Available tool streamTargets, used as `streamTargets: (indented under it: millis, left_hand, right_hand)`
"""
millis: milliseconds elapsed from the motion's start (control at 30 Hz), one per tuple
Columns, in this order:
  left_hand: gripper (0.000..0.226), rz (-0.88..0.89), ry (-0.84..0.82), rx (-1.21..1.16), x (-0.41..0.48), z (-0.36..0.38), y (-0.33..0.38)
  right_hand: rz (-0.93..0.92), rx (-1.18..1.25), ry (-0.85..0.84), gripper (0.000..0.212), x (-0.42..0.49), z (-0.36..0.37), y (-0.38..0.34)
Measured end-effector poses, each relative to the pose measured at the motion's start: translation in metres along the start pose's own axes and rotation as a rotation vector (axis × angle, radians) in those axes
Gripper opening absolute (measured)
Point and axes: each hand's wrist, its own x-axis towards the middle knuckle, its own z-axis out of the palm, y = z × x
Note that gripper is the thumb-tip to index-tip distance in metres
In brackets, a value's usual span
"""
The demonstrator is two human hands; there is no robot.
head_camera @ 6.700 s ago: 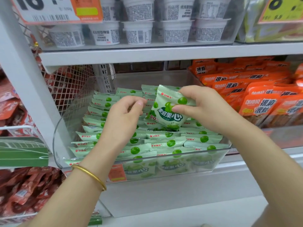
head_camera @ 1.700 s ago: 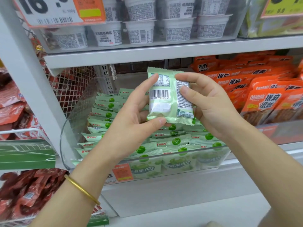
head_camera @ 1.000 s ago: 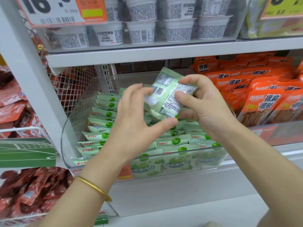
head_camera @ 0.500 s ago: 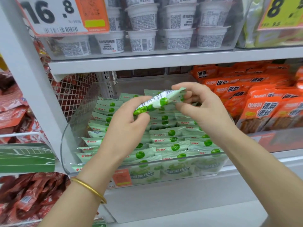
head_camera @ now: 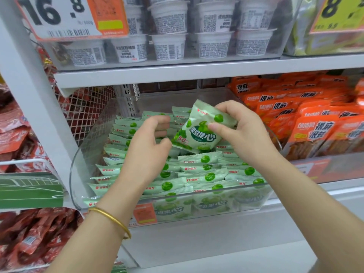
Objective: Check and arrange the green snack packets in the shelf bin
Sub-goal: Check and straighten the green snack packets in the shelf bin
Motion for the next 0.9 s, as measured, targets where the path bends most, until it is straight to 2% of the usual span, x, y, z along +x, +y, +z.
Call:
streamTargets:
  millis: [167,467,667,900]
  left_hand:
    - [0.045,0.035,-0.036,0.090,0.000,0.004,-0.002]
    - [0.033,0.085,-0.035,0.116,0.001,0.007,-0.004]
    - [0.021,0.124,-0.032,0.246,0.003,0.007,-0.007]
    - [0.014,0.114,-0.095,0.464,0.003,0.014,-0.012]
  right_hand:
    - [-0.082,-0.268,-0.019,0.026,0.000,-0.002,-0.003]
    - [-0.088,-0.569,-0.306,0.033,0.000,0.019,0.003]
    - [-0.080,-0.647,-0.231,0.023,0.004,0.011,0.001]
    - [-0.139,-0.778,-0.320,0.018,0.009,0.019,0.005]
